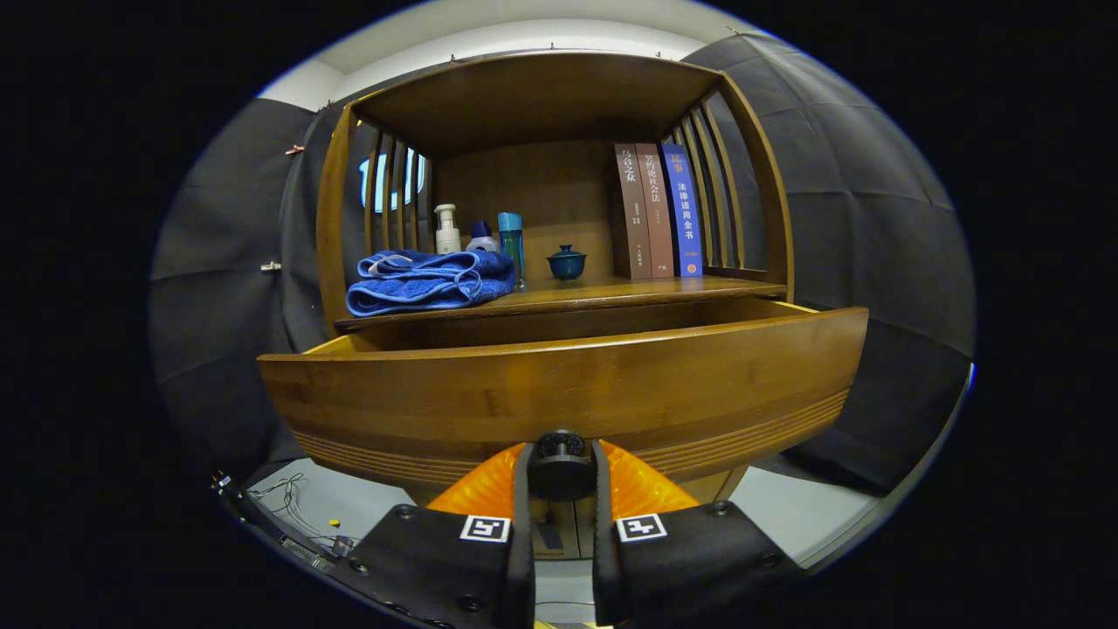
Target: Pull open the drawer, take out the items inside it, and place them on the countertop above the cabinet.
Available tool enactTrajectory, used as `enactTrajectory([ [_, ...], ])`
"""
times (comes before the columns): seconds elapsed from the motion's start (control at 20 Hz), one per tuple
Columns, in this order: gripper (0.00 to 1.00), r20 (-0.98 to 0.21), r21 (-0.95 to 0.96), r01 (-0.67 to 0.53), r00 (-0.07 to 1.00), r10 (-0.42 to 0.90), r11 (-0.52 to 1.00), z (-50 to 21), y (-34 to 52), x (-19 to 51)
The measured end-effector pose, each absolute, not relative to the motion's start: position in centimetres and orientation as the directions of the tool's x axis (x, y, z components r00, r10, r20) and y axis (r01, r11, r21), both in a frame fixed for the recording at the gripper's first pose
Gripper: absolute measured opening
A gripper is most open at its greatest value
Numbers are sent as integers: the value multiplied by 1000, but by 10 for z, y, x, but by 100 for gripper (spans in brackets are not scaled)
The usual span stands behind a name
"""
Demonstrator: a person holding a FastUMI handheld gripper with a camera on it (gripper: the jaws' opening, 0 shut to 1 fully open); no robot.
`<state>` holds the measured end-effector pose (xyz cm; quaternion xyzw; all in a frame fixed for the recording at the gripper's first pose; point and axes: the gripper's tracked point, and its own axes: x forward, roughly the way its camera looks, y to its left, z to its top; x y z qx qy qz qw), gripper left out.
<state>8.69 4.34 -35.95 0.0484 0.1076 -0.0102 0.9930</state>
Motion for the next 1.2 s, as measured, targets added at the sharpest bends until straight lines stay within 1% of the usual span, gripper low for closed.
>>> enactTrajectory([
  [0.35, 30, -242, 104, 31, 970, -5, 994, -367, 42, 50],
  [0.7, 30, -251, 93, 23, 968, 1, 995, -369, 42, 39],
  [0.8, 41, -255, 106, 6, 967, 21, 994, -368, 43, 38],
  [0.85, 47, -232, 113, 14, 973, 12, 994, -359, 39, 35],
  [0.95, 68, -200, 103, 7, 980, 14, 995, -349, 38, 33],
  [1.0, 78, -207, 95, -13, 978, 32, 995, -357, 42, 29],
  [1.1, 99, -205, 105, -23, 978, 45, 994, -338, 41, 20],
  [1.2, 99, -183, 108, -15, 982, 35, 994, -317, 35, 18],
])
